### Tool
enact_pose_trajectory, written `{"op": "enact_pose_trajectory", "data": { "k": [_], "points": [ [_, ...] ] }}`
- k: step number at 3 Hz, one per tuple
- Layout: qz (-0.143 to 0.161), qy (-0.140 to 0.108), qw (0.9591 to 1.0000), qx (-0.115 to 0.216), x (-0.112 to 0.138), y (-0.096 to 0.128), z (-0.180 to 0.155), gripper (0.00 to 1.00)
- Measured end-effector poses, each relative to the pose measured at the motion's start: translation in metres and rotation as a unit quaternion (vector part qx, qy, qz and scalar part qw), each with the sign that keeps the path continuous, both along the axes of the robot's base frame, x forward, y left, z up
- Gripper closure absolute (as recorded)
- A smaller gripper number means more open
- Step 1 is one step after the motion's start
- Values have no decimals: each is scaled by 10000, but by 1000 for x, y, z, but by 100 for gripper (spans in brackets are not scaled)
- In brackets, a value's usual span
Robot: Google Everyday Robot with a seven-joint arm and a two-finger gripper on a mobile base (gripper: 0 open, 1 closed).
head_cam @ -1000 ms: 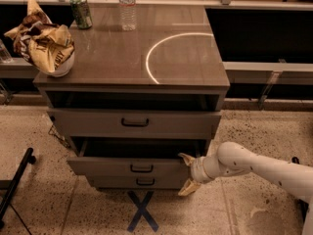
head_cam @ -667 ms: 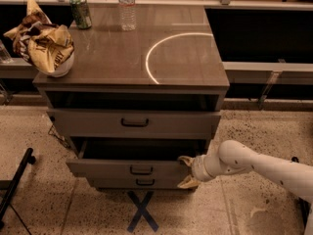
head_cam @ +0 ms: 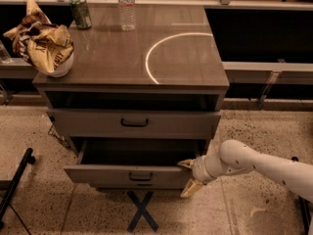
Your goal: Open middle drawer
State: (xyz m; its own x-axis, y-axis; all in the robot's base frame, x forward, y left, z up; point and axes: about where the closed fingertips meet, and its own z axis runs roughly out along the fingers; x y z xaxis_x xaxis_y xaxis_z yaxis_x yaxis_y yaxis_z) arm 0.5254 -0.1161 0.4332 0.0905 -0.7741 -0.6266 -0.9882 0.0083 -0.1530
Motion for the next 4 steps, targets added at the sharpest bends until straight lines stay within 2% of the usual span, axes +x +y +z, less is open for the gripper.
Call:
{"op": "enact_pose_trajectory", "data": {
  "k": [1,2,3,4],
  "points": [
    [16,-9,10000,27,0,1,1,18],
    [252,-142,9986,433,0,22,19,18],
    [409,-299,9961,728,2,37,35,1],
    [414,-367,9960,705,4,42,36,12]
  ]
}}
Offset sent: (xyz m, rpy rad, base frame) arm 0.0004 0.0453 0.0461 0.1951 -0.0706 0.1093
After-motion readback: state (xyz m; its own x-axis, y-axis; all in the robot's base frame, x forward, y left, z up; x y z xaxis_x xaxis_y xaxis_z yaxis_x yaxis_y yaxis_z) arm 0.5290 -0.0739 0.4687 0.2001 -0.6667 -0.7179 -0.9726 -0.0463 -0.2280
